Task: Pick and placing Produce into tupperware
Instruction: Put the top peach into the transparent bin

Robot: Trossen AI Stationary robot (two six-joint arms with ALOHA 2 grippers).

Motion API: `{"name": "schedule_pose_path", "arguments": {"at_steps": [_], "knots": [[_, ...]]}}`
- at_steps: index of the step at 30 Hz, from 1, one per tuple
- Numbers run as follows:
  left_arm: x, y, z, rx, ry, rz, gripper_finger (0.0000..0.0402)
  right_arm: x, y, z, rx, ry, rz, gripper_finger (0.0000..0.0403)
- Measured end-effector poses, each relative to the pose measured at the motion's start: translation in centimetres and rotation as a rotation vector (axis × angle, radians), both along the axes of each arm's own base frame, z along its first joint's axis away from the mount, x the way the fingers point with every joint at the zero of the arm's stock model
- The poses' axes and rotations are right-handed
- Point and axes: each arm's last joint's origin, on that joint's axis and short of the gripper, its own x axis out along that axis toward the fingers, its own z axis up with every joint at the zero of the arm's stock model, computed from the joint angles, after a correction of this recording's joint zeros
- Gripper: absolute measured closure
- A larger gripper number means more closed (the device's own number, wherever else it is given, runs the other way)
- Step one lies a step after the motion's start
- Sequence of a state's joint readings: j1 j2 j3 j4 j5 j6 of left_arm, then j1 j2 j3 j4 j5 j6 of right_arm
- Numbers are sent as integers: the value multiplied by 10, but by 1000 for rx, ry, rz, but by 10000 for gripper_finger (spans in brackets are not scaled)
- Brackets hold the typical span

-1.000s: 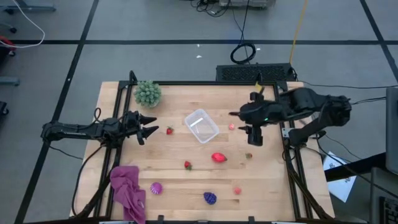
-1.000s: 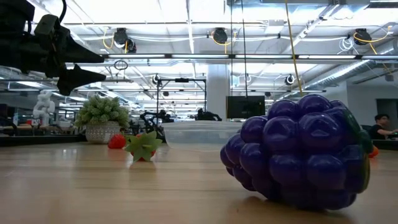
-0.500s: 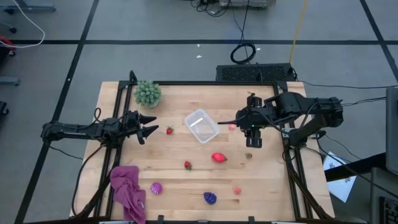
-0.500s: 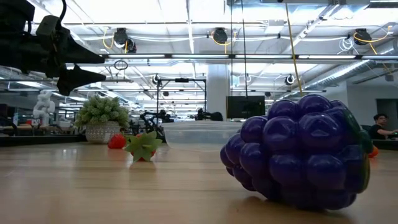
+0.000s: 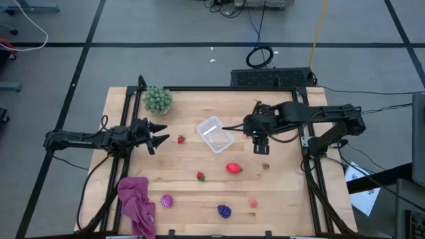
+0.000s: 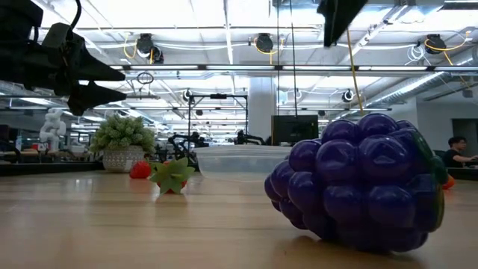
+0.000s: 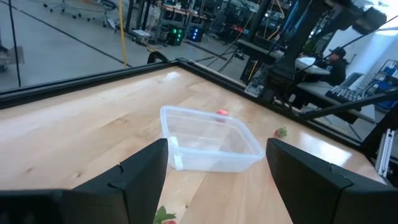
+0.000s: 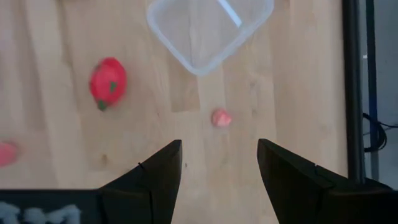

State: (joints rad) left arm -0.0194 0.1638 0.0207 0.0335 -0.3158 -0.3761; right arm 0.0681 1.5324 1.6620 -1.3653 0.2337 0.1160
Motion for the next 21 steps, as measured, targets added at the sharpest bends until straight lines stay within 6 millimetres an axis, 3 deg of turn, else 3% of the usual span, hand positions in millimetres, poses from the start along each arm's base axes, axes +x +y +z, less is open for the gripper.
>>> {"name": "schedule_pose_path", "arguments": {"at_steps": [4,11,15,21], "knots": [[0,0,0,-3,1,0,128,3,-6,-33,-13,74,20,204],[0,0,0,-4,2,0,128,-2,-16,-74,-15,161,0,203],[0,0,0,-5,2,0,128,1,-20,-85,-22,142,29,188],[0,0,0,-7,2,0,128,10,-27,-85,-36,57,54,152]]}}
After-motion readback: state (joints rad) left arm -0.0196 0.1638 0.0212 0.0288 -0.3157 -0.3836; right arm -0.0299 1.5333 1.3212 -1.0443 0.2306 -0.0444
